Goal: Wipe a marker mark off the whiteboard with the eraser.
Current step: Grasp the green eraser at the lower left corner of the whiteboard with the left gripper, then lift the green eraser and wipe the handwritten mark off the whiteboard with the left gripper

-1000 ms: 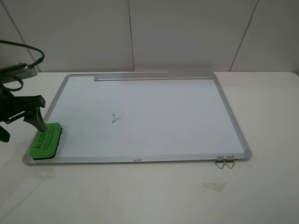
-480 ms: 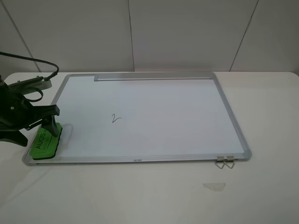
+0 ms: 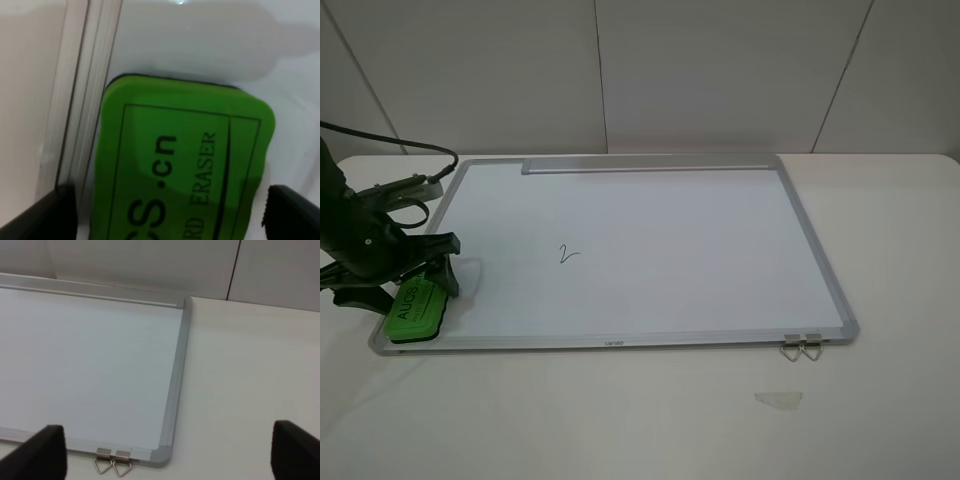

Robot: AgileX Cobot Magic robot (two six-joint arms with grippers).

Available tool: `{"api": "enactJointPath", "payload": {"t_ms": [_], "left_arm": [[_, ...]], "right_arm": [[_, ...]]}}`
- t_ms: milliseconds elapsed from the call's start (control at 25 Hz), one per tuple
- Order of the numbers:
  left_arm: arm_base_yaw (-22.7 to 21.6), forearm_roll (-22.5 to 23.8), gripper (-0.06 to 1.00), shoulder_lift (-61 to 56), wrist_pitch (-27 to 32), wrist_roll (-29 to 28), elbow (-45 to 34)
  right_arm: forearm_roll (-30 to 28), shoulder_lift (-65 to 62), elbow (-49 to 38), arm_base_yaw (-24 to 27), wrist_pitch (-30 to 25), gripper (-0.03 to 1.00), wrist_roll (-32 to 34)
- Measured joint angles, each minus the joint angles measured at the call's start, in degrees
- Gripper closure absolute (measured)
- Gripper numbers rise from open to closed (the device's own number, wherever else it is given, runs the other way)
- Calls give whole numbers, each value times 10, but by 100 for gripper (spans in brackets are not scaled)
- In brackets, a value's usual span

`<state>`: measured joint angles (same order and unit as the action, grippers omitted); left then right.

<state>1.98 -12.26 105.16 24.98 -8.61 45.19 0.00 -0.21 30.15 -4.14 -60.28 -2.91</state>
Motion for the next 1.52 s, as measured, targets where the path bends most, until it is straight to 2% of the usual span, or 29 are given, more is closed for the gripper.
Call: {"api": "enactJointPath", "payload": {"t_ms": [240, 440, 1080, 1320, 1400, 1520], "left_arm": [[0, -3, 19, 0, 4, 1, 2], [0, -7, 34, 0, 4, -7, 2], [0, -11, 34, -3, 10, 0, 2], [0, -14, 34, -57, 30, 21, 0], [0, -16, 34, -82, 45, 34, 7], [0, -16, 34, -99, 99, 51, 43]], "right_arm": [[0, 0, 0, 0, 0, 15, 0], [0, 0, 0, 0, 0, 15, 0], [0, 0, 0, 0, 0, 15, 0], [0, 0, 0, 0, 0, 15, 0], [0, 0, 0, 0, 0, 15, 0], [0, 0, 0, 0, 0, 15, 0]]}}
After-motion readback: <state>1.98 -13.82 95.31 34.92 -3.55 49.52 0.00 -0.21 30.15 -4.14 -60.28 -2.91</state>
